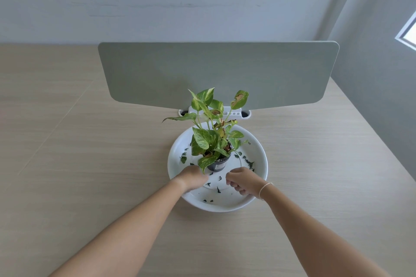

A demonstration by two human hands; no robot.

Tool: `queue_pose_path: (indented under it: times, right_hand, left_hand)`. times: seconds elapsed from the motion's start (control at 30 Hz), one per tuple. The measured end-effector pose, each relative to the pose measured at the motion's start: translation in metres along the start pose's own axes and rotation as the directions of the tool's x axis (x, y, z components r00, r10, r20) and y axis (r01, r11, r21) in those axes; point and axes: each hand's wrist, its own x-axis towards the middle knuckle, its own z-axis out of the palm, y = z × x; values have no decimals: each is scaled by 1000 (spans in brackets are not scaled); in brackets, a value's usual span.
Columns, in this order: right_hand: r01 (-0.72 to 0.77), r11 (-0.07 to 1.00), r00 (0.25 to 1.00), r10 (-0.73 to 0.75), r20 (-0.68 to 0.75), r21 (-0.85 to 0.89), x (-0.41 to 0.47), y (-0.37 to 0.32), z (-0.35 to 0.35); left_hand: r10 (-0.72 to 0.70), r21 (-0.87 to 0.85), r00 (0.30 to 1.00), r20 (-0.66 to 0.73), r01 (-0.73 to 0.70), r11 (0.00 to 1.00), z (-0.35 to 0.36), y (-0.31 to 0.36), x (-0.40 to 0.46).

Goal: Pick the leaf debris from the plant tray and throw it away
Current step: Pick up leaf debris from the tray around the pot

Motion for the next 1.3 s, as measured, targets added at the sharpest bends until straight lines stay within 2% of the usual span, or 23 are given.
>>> queue_pose_path:
  times: [0.1,0.17,0.27,0.4,0.57,0.67,0.83,1.07,1.3]
  right_hand:
    - [22,982,1000,-25,10,188,-2,3,-3]
    - [8,957,1000,-13,15,290,-2,5,-4]
    - [-25,921,999,11,36,389,-4,5,-4]
    - [-19,941,1000,24,-12,339,-3,4,-2]
    - [14,990,996,-1,-94,140,2,3,3]
    - [43,999,989,-40,-145,17,5,3,7]
    - [131,960,948,-194,-251,-246,14,9,14]
    - [100,862,940,-245,-236,-497,17,13,19]
    - [97,721,906,-349,-239,-686,17,13,23]
  left_hand:
    - [-75,-406,986,150,131,904,-3,-2,-3]
    - [-91,-542,974,207,192,818,-1,-7,-3]
    - [-109,-687,969,221,234,688,0,-15,-1]
    - [-114,-801,968,223,249,545,0,-17,-1]
    - [-131,-843,967,220,256,474,4,-17,-1]
    - [-122,-851,966,229,260,457,3,-17,1]
    - [-111,-813,967,228,251,525,7,-20,7]
    - [-88,-836,969,233,246,491,5,-19,7]
    - [-145,-762,965,217,260,593,9,-13,12]
